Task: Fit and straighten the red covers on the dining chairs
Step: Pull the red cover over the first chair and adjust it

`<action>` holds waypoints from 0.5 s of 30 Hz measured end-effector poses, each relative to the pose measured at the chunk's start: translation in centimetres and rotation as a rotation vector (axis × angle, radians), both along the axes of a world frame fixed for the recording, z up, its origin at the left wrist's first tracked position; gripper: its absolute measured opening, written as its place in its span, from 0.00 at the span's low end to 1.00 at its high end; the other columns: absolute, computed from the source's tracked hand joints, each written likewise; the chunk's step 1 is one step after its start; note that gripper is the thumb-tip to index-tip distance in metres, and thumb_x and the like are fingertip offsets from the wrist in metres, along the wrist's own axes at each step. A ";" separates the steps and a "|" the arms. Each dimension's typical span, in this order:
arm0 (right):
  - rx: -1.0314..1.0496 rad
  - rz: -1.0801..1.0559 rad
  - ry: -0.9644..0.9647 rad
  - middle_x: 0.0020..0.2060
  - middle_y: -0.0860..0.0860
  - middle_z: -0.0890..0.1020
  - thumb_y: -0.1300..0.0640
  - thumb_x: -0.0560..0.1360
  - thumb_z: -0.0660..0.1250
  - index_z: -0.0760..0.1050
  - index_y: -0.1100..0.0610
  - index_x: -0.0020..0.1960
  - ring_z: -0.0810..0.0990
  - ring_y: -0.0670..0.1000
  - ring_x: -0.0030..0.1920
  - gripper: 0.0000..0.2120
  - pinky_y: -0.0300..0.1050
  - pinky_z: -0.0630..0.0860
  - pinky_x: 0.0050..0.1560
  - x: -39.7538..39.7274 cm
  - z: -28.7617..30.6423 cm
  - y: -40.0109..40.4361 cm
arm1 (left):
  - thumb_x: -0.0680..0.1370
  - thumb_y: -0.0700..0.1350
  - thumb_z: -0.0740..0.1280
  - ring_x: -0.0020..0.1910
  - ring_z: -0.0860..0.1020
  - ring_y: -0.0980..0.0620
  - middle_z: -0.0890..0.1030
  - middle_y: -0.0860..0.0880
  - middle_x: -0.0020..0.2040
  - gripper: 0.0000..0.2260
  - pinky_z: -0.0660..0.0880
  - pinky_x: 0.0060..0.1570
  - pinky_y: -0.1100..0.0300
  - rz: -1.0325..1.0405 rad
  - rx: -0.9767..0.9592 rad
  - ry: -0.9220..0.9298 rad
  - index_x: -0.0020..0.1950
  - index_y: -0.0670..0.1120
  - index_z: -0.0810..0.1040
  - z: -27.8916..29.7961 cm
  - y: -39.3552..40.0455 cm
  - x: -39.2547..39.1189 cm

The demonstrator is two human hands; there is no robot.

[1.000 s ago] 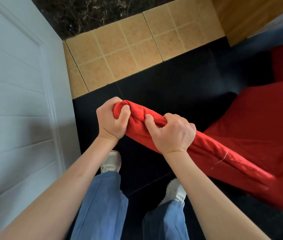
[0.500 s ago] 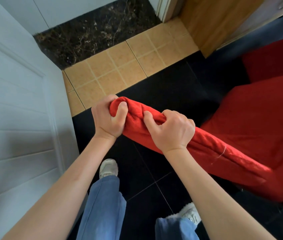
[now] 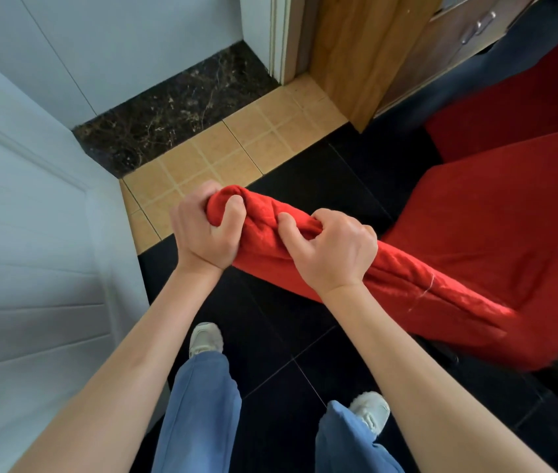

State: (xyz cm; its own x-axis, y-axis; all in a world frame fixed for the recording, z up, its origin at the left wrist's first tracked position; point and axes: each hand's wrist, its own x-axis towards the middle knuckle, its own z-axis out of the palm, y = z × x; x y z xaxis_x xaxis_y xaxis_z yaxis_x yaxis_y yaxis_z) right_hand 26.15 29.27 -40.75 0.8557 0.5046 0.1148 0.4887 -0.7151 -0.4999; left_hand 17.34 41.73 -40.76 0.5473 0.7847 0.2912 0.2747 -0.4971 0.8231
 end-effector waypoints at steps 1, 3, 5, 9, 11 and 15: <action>0.020 -0.003 -0.005 0.22 0.49 0.71 0.31 0.68 0.50 0.68 0.57 0.25 0.71 0.51 0.26 0.30 0.48 0.69 0.41 0.2 0.6 -0.7 | 0.70 0.52 0.57 0.27 0.65 0.51 0.66 0.47 0.25 0.18 0.59 0.27 0.68 -0.004 0.022 -0.001 0.28 0.38 0.67 0.7 -0.6 0.2; 0.053 0.000 -0.008 0.21 0.49 0.70 0.31 0.68 0.50 0.67 0.57 0.25 0.70 0.51 0.26 0.30 0.48 0.68 0.40 0.6 1.8 -2.0 | 0.70 0.52 0.57 0.27 0.64 0.52 0.65 0.49 0.25 0.18 0.59 0.28 0.70 -0.006 0.059 0.004 0.28 0.40 0.67 2.2 -1.9 0.6; 0.076 0.005 -0.011 0.21 0.49 0.70 0.31 0.68 0.50 0.67 0.57 0.25 0.70 0.50 0.25 0.31 0.47 0.68 0.40 0.9 2.9 -3.4 | 0.70 0.52 0.57 0.28 0.65 0.51 0.67 0.46 0.25 0.19 0.59 0.28 0.68 0.001 0.078 0.008 0.29 0.37 0.68 3.6 -3.2 1.0; 0.133 0.002 -0.019 0.20 0.47 0.67 0.31 0.68 0.50 0.64 0.55 0.24 0.68 0.50 0.25 0.29 0.46 0.68 0.39 1.7 5.1 -6.4 | 0.70 0.52 0.57 0.27 0.65 0.53 0.66 0.48 0.25 0.18 0.59 0.28 0.67 0.013 0.131 -0.005 0.29 0.38 0.67 6.6 -6.4 1.8; 0.163 -0.003 -0.019 0.20 0.46 0.65 0.31 0.68 0.51 0.62 0.54 0.24 0.68 0.50 0.24 0.29 0.47 0.68 0.38 2.1 6.2 -8.0 | 0.71 0.51 0.58 0.26 0.64 0.56 0.62 0.53 0.25 0.16 0.58 0.28 0.70 0.003 0.174 -0.021 0.28 0.42 0.64 8.0 -8.1 2.2; 0.230 -0.010 -0.030 0.20 0.44 0.62 0.32 0.69 0.52 0.57 0.51 0.24 0.66 0.48 0.23 0.26 0.47 0.69 0.37 2.6 8.1 -10.8 | 0.71 0.52 0.58 0.27 0.62 0.52 0.63 0.49 0.25 0.18 0.58 0.28 0.68 0.014 0.198 -0.023 0.28 0.38 0.66 10.6 -11.0 2.8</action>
